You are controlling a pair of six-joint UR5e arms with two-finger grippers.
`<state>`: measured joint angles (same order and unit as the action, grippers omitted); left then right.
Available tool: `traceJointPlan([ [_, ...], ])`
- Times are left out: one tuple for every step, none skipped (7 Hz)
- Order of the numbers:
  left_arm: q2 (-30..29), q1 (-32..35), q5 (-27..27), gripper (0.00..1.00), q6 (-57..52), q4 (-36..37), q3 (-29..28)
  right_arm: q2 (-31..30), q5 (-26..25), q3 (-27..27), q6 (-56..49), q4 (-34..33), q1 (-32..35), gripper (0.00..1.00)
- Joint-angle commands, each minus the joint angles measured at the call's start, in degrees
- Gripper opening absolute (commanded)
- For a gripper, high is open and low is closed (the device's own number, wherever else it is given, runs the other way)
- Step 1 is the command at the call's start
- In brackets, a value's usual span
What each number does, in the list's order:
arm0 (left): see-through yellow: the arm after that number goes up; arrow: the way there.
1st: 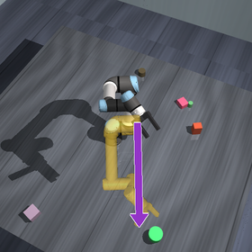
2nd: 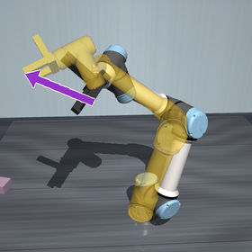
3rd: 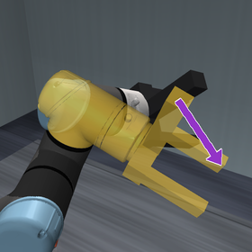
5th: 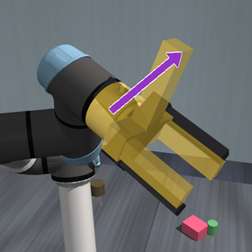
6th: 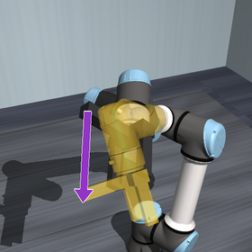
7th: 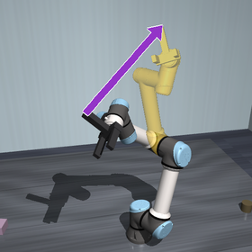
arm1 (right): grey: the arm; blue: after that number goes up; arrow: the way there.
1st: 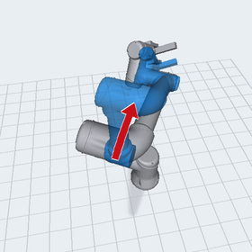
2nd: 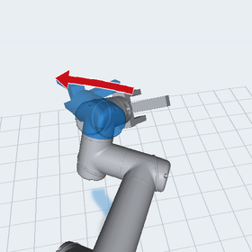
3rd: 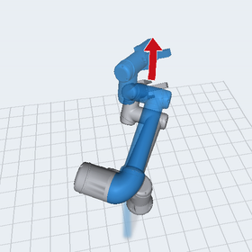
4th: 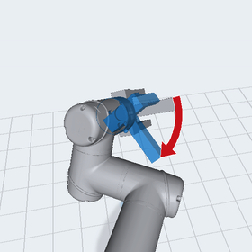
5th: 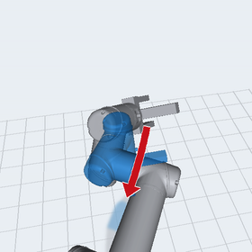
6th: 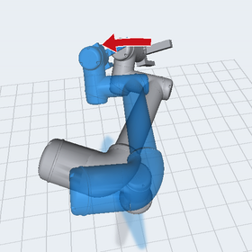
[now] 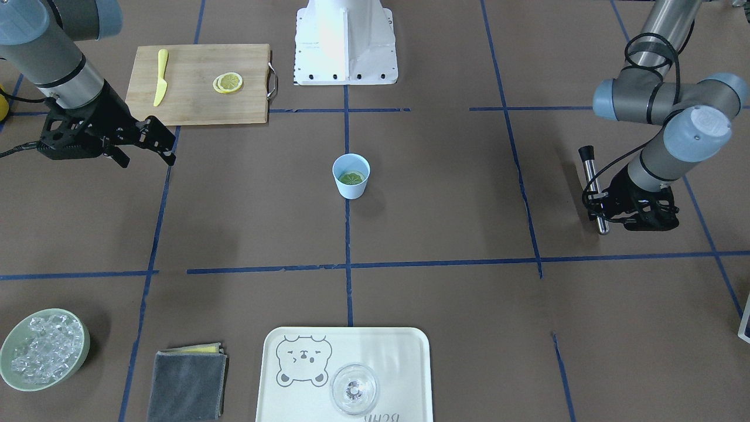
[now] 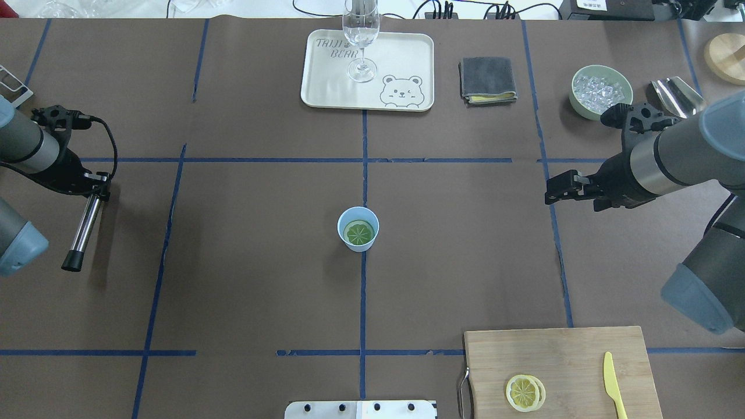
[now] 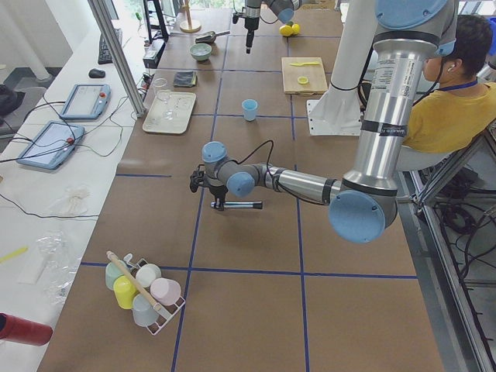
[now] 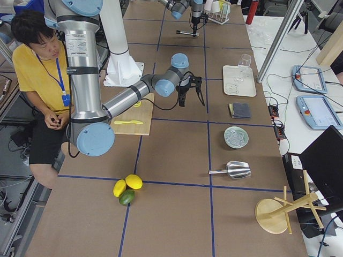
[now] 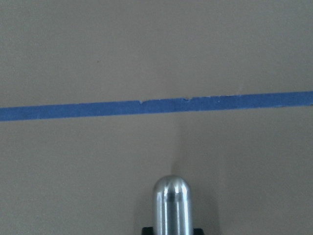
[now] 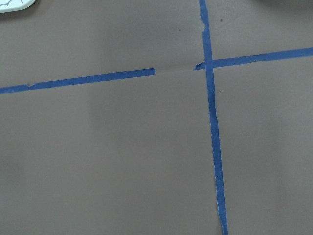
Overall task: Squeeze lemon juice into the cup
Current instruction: 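Lower the muddler onto the table and release it with the left gripper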
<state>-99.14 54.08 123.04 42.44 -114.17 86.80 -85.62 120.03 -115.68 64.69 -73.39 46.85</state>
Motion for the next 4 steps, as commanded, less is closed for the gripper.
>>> traceJointPlan([
  [0.0, 0.1, 0.0, 0.56, 0.0, 0.0, 0.1, 0.0, 0.1, -0.2, 0.0, 0.1, 0.0, 1.0],
  [0.0, 0.0, 0.0, 0.58, -0.1, 0.0, 0.0, 0.0, 0.2, -0.3, 0.0, 0.1, 0.0, 1.0],
  [0.0, 0.0, -0.1, 0.68, -0.1, 0.0, 0.2, 0.0, 0.3, -0.3, 0.0, 0.1, 0.0, 1.0],
  [0.1, 0.1, -0.2, 0.69, -0.2, 0.2, 0.9, 0.1, 0.6, -0.4, 0.0, 0.1, 0.1, 1.0],
])
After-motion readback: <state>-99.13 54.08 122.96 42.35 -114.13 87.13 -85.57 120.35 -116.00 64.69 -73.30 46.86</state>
